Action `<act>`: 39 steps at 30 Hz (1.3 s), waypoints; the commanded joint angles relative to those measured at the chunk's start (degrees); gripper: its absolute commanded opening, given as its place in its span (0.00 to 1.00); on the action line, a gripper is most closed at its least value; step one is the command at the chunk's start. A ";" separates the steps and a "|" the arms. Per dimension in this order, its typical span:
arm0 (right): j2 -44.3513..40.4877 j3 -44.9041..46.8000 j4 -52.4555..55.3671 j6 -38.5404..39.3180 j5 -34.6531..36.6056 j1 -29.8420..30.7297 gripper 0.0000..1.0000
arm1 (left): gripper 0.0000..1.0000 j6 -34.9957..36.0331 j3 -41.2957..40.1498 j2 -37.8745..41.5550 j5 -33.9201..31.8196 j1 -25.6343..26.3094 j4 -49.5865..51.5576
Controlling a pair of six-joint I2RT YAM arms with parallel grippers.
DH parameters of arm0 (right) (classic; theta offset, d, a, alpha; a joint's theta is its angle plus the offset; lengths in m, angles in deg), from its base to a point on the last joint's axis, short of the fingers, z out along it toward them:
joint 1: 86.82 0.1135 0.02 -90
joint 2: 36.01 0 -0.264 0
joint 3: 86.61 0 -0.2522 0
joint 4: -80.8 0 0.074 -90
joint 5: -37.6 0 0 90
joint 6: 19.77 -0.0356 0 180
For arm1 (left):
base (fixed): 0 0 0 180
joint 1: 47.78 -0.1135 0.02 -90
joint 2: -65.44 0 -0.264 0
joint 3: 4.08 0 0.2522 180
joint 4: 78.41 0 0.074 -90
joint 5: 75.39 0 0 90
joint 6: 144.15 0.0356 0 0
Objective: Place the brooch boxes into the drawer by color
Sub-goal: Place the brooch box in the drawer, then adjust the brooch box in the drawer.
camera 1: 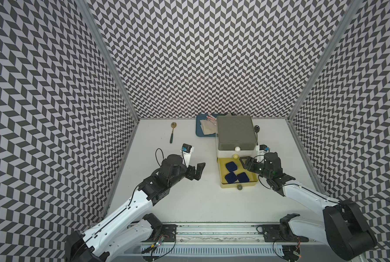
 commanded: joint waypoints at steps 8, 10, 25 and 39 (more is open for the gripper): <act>-20.20 -0.90 17.28 6.49 -2.58 -0.04 0.60 | 1.00 -1.43 -0.78 2.20 0.80 -0.62 -0.89; -24.35 -0.37 21.70 6.97 -3.89 0.22 0.59 | 1.00 -1.60 -0.78 2.30 0.85 -0.62 -0.78; -18.32 4.84 12.91 3.21 -8.71 1.98 0.00 | 1.00 -3.01 -1.83 2.82 1.23 -0.79 -1.04; 6.34 0.47 -1.76 2.15 -11.99 4.67 0.00 | 1.00 -2.58 -2.81 2.64 0.81 -1.14 -1.79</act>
